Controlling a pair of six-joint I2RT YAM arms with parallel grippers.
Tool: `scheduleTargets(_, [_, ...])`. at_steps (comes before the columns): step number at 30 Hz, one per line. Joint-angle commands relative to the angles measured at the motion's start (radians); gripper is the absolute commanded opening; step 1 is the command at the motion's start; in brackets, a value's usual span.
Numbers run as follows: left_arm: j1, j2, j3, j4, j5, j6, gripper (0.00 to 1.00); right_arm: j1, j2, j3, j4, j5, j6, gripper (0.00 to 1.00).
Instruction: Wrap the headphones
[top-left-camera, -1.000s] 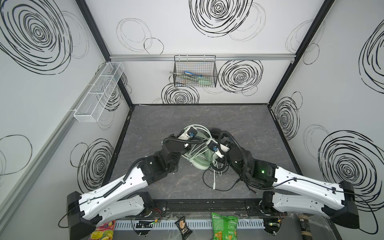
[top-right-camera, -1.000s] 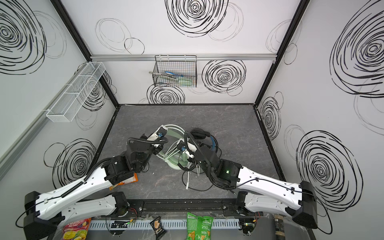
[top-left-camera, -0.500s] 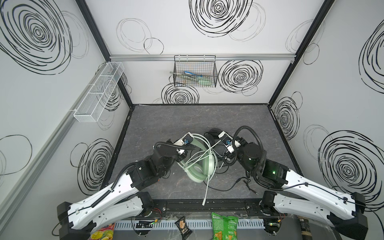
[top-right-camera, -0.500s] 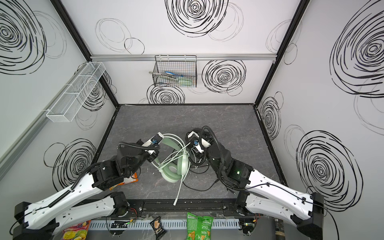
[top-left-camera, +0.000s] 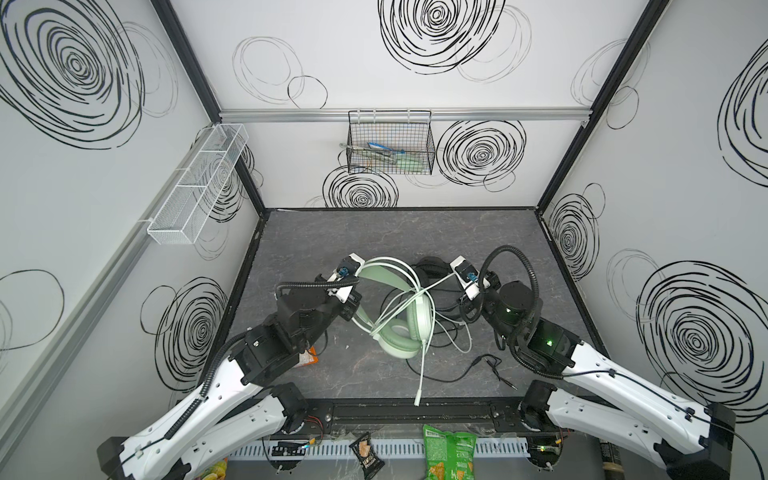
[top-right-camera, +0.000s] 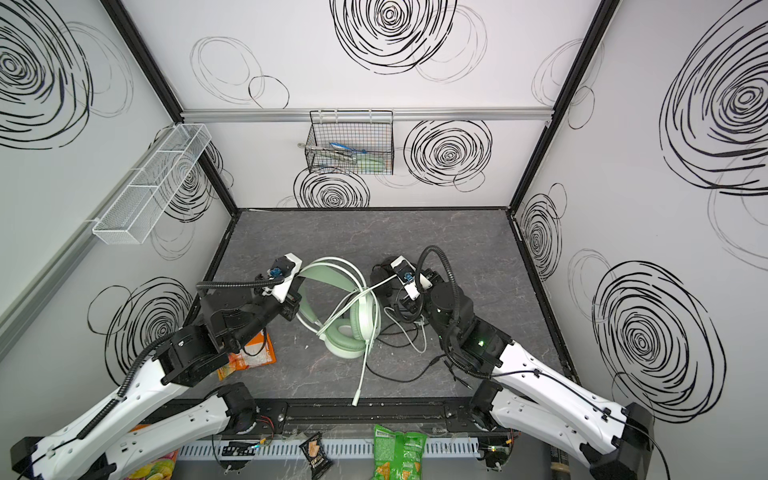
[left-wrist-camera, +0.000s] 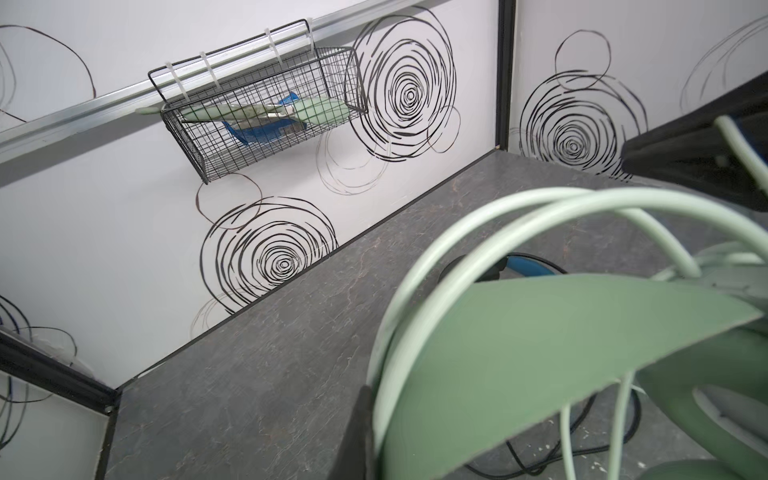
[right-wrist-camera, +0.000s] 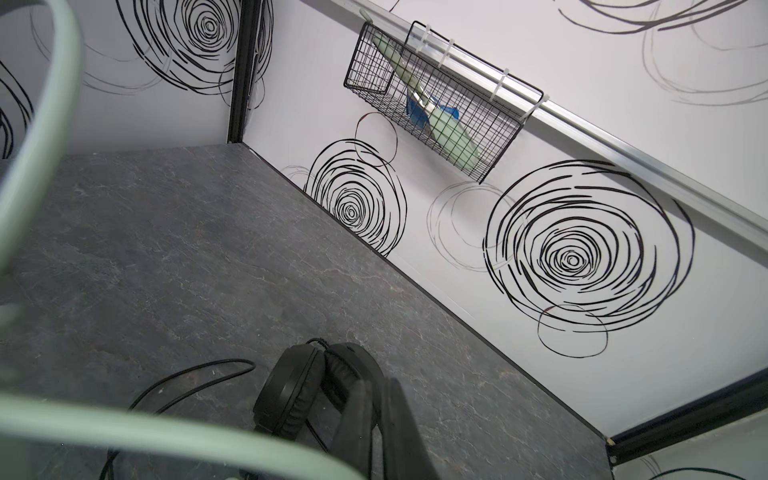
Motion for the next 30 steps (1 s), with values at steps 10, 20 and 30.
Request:
scheduleTargets(10, [0.026,-0.031,0.121,0.185,0.254,-0.316,0.00,-0.022,-0.048,-0.100,0.253,-0.288,0.027,0.21])
scheduleTargets(20, [0.043,0.015,0.235,0.259,0.304,-0.521,0.00,-0.021,-0.068,-0.188,0.409,-0.415,0.072,0.21])
scheduleTargets(30, [0.067,0.074,0.306,0.360,0.349,-0.710,0.00,-0.014,-0.045,-0.222,0.488,-0.444,0.137,0.15])
